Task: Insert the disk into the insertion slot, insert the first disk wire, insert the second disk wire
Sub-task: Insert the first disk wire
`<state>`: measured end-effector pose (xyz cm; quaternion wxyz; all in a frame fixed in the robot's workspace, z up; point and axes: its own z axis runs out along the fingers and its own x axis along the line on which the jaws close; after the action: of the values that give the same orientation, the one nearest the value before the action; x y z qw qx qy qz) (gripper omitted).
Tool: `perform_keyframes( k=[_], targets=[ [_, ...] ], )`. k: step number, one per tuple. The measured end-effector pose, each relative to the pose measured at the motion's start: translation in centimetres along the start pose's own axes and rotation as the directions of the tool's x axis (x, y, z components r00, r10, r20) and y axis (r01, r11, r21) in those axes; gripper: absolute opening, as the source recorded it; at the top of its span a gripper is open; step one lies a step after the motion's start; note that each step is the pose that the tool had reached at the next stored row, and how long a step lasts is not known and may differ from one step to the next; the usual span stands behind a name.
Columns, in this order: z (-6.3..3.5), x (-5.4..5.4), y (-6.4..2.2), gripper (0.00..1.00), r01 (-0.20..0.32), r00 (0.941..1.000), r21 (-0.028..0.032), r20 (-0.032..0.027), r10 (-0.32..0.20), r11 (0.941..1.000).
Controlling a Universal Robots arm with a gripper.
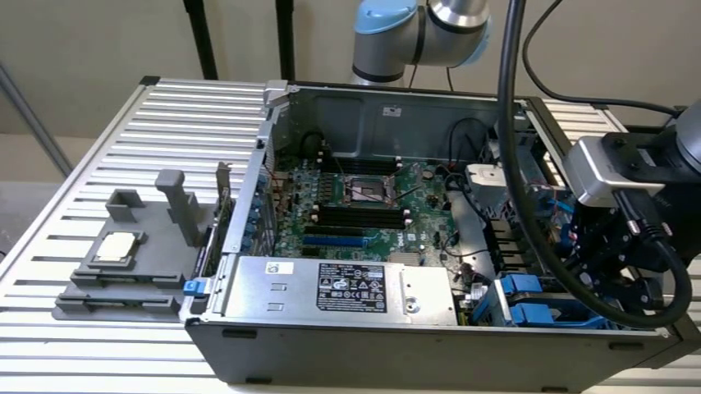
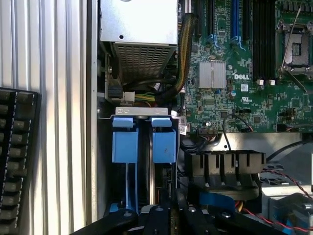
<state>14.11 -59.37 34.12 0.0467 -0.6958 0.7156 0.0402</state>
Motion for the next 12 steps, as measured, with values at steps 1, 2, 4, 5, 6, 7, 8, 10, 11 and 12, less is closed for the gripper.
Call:
perform_keyframes(
  k=[1,2,4,5,6,7,8,10,11,12],
  targets=[
    [0.01,0.00,0.00,0.16,-0.001,1.0000,0.0002,-0.0008,0.001,1.0000],
    [0.01,0.00,0.00,0.16,-0.003,1.0000,0.0005,-0.0018,0.003,1.0000],
    [0.03,0.00,0.00,0.16,-0.007,1.0000,0.0010,-0.0032,0.007,1.0000],
    [0.04,0.00,0.00,0.16,-0.008,1.0000,0.0011,-0.0040,0.008,1.0000],
    [0.06,0.00,0.00,0.16,-0.010,0.9999,0.0014,-0.0045,0.010,1.0000],
    [0.08,0.00,0.00,0.16,-0.011,0.9999,0.0016,-0.0051,0.011,0.9999],
    [0.09,0.01,0.00,0.16,-0.013,0.9999,0.0018,-0.0056,0.013,0.9999],
    [0.13,0.01,0.00,0.16,-0.015,0.9999,0.0022,-0.0065,0.015,0.9999],
    [0.14,0.01,0.00,0.16,-0.016,0.9998,0.0024,-0.0070,0.016,0.9999],
    [0.17,0.02,0.00,0.16,-0.017,0.9998,0.0026,-0.0073,0.017,0.9998]
  ],
)
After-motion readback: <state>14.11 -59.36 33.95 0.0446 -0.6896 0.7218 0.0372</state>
